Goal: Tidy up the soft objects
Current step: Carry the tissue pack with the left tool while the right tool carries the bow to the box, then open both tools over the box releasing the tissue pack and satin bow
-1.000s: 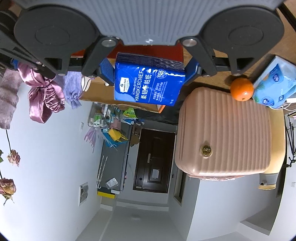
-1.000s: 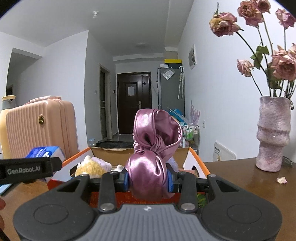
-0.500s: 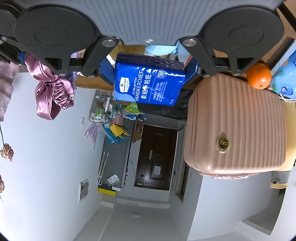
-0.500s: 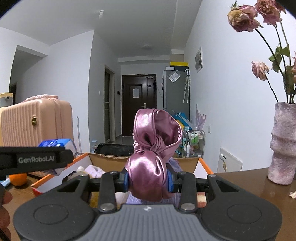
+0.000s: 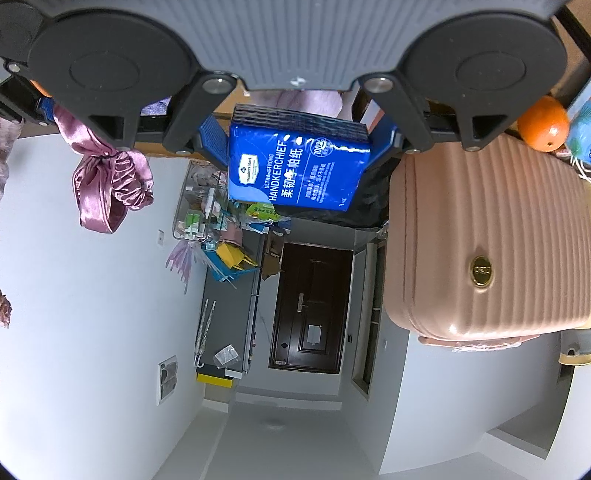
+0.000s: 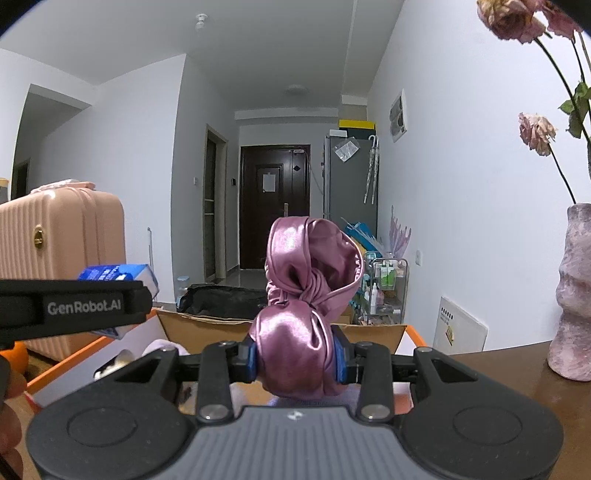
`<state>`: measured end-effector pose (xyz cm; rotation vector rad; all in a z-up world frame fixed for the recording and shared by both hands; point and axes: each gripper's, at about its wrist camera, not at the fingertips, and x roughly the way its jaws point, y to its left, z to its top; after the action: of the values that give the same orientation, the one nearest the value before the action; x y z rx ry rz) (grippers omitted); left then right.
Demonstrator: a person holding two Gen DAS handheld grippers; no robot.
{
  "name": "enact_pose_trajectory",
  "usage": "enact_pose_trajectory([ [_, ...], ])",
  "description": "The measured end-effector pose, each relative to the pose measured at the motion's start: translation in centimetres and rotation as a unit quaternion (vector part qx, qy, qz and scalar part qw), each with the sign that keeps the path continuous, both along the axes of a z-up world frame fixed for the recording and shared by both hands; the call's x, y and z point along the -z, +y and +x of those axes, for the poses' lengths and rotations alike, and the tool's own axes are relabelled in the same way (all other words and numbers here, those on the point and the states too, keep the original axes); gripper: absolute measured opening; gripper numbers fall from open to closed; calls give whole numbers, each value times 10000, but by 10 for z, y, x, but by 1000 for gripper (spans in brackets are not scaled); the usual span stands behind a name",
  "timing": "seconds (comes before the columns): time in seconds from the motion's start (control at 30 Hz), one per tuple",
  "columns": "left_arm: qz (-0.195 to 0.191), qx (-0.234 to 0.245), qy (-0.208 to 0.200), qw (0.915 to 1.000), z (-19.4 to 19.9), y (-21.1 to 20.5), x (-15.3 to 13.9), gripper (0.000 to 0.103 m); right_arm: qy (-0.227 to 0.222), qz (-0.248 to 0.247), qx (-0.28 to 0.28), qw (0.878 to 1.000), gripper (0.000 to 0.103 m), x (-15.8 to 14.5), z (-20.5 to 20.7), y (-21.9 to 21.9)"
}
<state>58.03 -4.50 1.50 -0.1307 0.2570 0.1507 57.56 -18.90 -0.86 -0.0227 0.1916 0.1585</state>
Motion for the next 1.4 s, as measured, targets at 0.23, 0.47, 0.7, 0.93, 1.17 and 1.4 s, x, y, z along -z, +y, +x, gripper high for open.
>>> enact_pose_trajectory([
  [0.23, 107, -39, 21, 9999, 15, 2, 6, 78, 117, -50, 22, 9999, 36, 3, 15, 6],
  [0.47, 106, 1, 139, 9998, 22, 2, 11, 78, 224, -192, 17, 9996, 38, 4, 22, 13],
  [0.7, 42, 90, 152, 9998, 24, 5, 10, 83, 327, -203, 12, 9993, 47, 1, 27, 12],
  [0.93, 15, 37, 50, 10000, 18, 7, 8, 103, 401, -136, 61, 9991, 82, 0, 29, 7],
  [1.17, 23, 5, 49, 10000, 14, 6, 8, 103, 282, -47, 154, 9995, 103, 1, 19, -1],
  [1.4, -19, -64, 46, 10000, 11, 7, 6, 103, 244, 81, 141, 9996, 103, 2, 14, -9],
])
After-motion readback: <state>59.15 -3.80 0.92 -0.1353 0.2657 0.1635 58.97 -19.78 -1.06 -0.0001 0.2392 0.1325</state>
